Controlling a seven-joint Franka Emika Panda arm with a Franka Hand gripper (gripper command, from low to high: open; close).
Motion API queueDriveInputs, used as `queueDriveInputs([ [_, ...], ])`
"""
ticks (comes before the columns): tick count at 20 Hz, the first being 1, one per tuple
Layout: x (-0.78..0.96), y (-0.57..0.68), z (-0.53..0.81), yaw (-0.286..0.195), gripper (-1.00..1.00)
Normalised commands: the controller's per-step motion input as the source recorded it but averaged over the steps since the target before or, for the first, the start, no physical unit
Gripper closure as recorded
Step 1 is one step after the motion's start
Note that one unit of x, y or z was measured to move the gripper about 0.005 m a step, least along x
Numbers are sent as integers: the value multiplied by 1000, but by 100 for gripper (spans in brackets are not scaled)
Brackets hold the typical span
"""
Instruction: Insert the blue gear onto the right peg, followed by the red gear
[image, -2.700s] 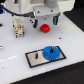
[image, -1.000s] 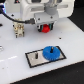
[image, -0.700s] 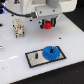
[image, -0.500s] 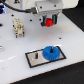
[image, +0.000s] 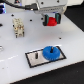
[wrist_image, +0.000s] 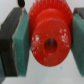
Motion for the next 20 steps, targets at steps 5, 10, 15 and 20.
queueDriveInputs([
  [5,808,-148,275,0,100],
  [10,823,-135,234,0,100],
  [15,810,-126,205,0,100],
  [20,720,-28,103,0,100],
])
